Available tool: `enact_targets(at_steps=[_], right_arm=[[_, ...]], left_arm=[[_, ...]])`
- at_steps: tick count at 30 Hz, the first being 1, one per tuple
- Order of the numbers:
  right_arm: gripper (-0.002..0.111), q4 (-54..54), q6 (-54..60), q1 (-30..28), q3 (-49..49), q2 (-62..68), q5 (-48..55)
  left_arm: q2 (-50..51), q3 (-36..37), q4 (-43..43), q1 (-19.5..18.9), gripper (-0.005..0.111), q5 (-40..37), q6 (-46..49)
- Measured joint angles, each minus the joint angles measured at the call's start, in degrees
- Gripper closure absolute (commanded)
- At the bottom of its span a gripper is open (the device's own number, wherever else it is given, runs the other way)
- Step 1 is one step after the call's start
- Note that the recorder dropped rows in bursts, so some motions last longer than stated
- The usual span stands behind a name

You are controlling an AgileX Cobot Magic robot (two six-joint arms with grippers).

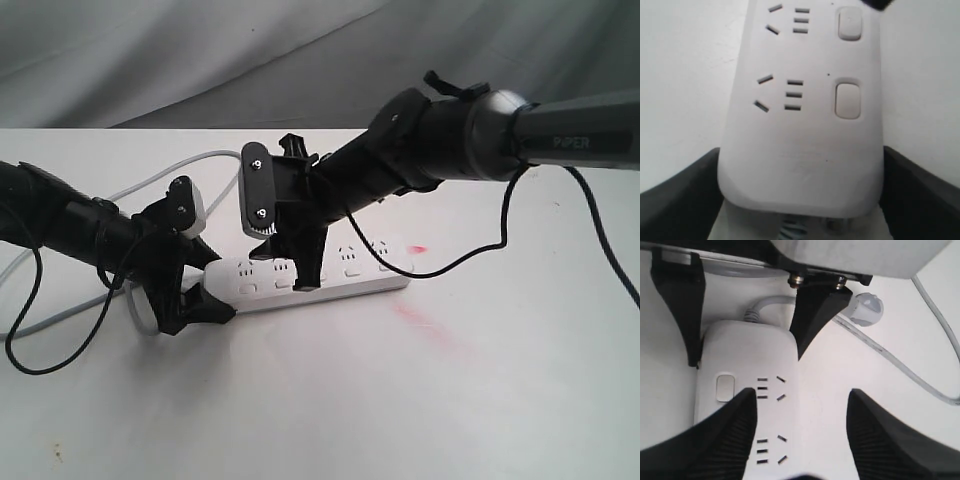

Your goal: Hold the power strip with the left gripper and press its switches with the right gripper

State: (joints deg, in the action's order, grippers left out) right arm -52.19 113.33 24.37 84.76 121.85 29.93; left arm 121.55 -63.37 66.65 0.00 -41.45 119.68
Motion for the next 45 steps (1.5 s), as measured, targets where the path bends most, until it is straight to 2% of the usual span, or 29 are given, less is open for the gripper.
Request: enact_targets(at_steps=[9,45], right_arm=[[0.057,3.21,-2.65,-2.3,0.0,-0.11,2.42],[0.057,2.68,-2.92,-2.4,0.01,4.44,1.9]], left_arm=[[0.0,0.0,0.0,0.0,0.054,0.0,0.0],[0.0,0.0,0.0,0.0,0.054,0.0,0.0]])
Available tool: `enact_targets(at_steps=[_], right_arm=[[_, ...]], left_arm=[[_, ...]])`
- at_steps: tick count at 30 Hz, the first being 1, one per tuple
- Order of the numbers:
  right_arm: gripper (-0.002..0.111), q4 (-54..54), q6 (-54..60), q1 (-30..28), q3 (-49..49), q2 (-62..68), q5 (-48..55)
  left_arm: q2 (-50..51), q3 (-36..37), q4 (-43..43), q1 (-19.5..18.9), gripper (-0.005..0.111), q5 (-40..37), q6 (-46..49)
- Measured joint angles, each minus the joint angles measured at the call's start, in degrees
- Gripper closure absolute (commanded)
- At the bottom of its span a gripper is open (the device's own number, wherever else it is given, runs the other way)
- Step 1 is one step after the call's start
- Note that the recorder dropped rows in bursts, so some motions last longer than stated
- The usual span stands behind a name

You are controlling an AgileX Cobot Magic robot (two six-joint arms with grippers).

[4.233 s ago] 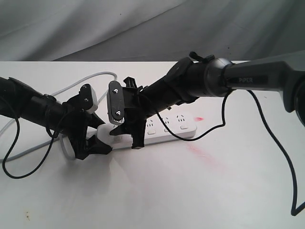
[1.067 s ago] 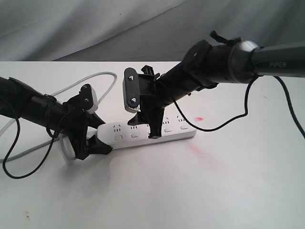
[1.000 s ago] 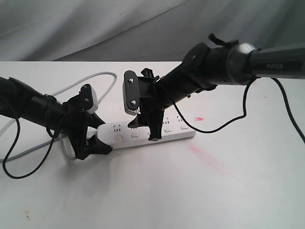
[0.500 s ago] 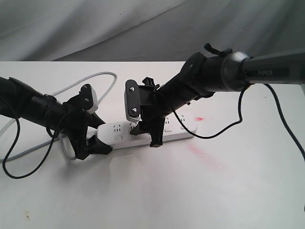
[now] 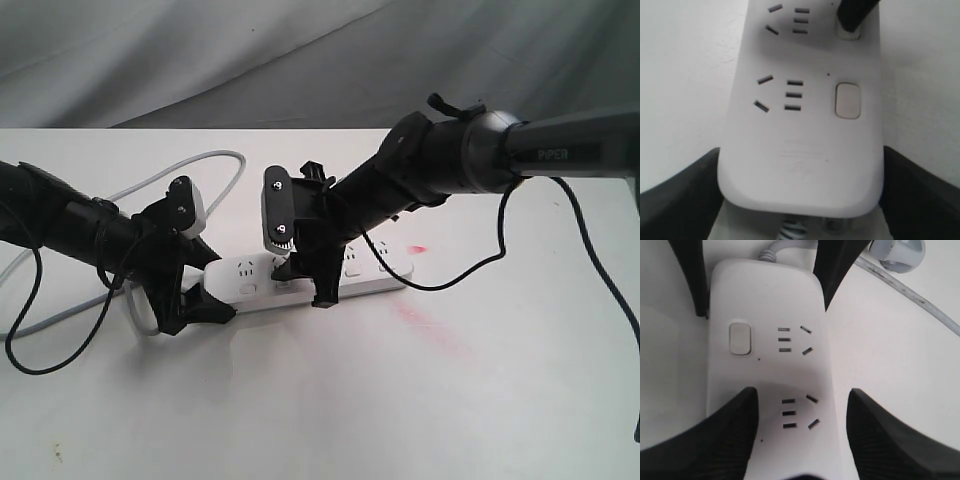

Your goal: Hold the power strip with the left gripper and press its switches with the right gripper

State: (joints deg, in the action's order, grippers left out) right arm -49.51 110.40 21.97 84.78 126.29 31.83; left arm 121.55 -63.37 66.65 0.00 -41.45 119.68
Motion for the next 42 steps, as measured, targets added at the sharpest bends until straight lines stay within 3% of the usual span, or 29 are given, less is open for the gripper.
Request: enact_targets(at_steps=[42], right_arm=[[0.057,-4.85,-0.9,-0.94,-2.37,0.21,-0.23]], left_arm=[[0.0,0.0,0.04,0.02,0.054,0.0,0.0]])
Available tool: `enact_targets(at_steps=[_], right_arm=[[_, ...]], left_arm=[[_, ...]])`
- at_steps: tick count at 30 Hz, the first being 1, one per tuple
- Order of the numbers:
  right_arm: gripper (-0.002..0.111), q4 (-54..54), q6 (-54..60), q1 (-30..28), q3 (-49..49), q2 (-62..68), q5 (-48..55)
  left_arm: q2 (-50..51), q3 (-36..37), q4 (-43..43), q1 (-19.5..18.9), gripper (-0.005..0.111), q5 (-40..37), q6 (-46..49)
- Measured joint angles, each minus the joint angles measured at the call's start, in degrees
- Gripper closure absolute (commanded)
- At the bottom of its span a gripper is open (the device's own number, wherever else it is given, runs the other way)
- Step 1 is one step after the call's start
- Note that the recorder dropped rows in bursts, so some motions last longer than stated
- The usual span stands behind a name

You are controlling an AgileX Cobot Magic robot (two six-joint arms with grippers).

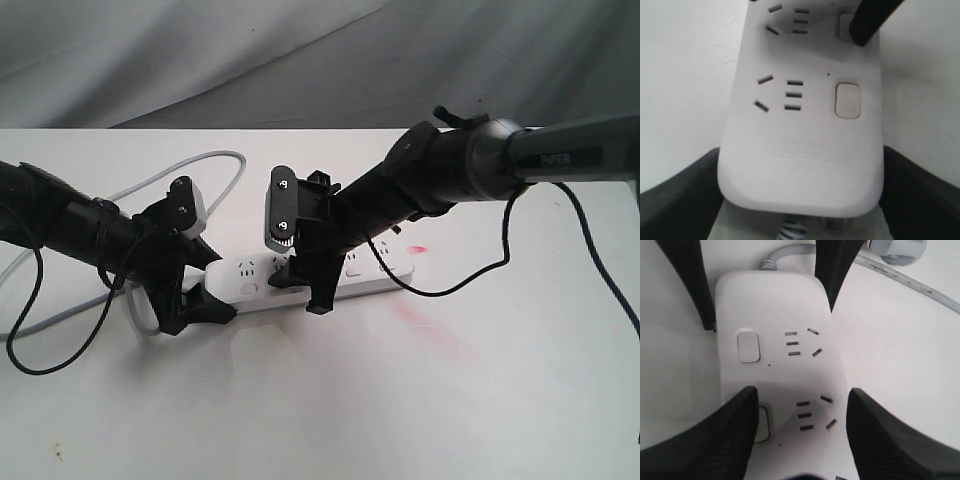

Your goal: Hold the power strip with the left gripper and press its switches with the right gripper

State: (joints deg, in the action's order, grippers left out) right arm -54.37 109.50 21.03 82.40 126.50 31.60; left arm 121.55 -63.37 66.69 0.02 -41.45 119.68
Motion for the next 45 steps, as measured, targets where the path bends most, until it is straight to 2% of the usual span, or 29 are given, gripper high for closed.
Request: enact_targets(at_steps=[8,26,45], right_arm=[[0.057,5.14,0.49,-0.48,-1.37,-3.86,-1.0],[0.057,5.5,0.82,-3.34,-1.46,-6.4,-0.79],[0.057,5.71,0.82,-3.36,-1.6,-4.99,0.62]], left_arm=[[0.0,0.0,0.0,0.0,0.054,0.0,0.0],[0.0,0.0,0.0,0.0,0.054,0.0,0.0],[0.0,0.0,0.0,0.0,0.054,0.0,0.0]])
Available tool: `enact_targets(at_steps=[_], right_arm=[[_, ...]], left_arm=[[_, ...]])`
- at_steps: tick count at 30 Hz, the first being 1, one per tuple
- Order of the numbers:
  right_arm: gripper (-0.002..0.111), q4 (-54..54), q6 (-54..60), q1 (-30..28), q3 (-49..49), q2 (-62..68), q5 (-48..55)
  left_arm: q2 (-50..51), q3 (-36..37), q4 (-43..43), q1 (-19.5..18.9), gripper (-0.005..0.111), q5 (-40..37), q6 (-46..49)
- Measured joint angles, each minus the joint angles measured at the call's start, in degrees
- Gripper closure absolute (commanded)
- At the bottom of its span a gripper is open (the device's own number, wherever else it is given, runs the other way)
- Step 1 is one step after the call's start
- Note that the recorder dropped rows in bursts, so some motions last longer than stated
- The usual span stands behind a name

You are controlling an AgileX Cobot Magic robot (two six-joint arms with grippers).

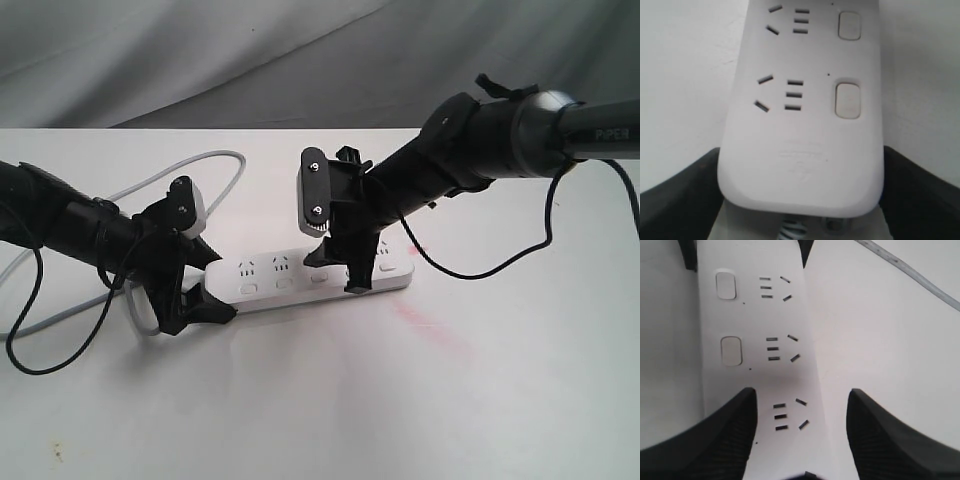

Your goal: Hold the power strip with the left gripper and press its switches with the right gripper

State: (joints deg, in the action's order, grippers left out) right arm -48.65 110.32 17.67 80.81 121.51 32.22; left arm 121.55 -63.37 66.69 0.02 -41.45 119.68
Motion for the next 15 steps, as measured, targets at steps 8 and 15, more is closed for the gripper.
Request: enact_targets(at_steps=[8,15], right_arm=[[0.057,2.16,0.0,0.0,0.0,0.0,0.19],[0.057,1.93,0.0,0.0,0.0,1.64,-0.04]], left_arm=[[0.0,0.0,0.0,0.0,0.054,0.0,0.0],[0.0,0.0,0.0,0.0,0.054,0.0,0.0]])
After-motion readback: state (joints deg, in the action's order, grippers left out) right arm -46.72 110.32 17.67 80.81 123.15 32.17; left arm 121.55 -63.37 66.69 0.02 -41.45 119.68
